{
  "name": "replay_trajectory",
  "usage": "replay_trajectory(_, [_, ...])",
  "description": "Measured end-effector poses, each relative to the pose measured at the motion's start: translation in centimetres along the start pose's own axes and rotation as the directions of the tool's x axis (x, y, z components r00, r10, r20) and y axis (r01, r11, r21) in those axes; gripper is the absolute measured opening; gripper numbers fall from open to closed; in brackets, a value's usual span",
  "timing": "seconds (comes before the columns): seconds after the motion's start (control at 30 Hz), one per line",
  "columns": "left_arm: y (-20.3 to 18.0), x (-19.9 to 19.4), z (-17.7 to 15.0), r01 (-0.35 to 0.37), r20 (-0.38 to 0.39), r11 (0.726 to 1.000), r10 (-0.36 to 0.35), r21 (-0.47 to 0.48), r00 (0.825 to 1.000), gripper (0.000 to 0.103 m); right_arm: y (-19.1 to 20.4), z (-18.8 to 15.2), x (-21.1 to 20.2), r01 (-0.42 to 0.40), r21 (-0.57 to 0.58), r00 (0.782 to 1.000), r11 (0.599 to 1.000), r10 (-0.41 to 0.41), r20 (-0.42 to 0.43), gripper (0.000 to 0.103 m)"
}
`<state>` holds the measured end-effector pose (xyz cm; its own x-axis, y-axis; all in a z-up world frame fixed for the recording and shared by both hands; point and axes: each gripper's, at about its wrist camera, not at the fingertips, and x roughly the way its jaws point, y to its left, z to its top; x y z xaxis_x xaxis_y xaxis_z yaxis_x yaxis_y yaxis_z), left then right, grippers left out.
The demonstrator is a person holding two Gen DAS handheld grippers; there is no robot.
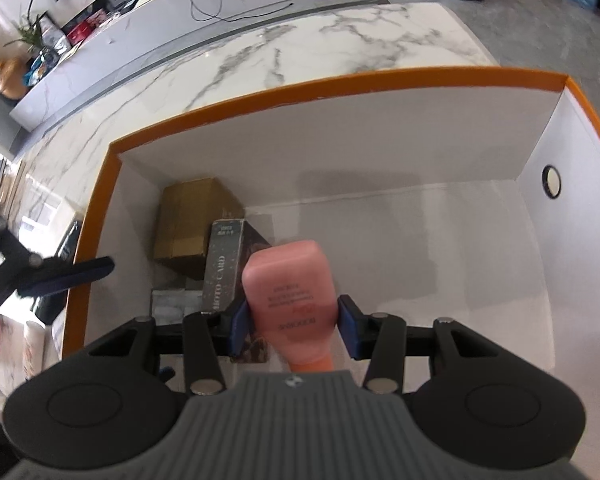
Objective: Organize rigid objects
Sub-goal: 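Release the clear cube into the orange box with left gripper while right lowers the pink tube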
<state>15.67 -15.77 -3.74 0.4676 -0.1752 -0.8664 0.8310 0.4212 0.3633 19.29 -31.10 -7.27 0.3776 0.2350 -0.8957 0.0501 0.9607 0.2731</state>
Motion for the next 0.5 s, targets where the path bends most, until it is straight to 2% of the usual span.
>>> replay_trajectory(0.23, [0.13,-0.51,-0.11,0.012,0.029,0.999,-0.011,-0.043,1.0,0.074,0.05,0.63,0.76,0.013,0.067,1.0,0.998,-0.013,0.005,0.047])
replay_trajectory(0.5, [0.7,-0.61,-0.41,0.024,0.061,0.992,-0.017,-0.124,0.998,0.07,-0.01,0.39,0.33,0.001,0.067,1.0,0.998,-0.002,0.014,0.048])
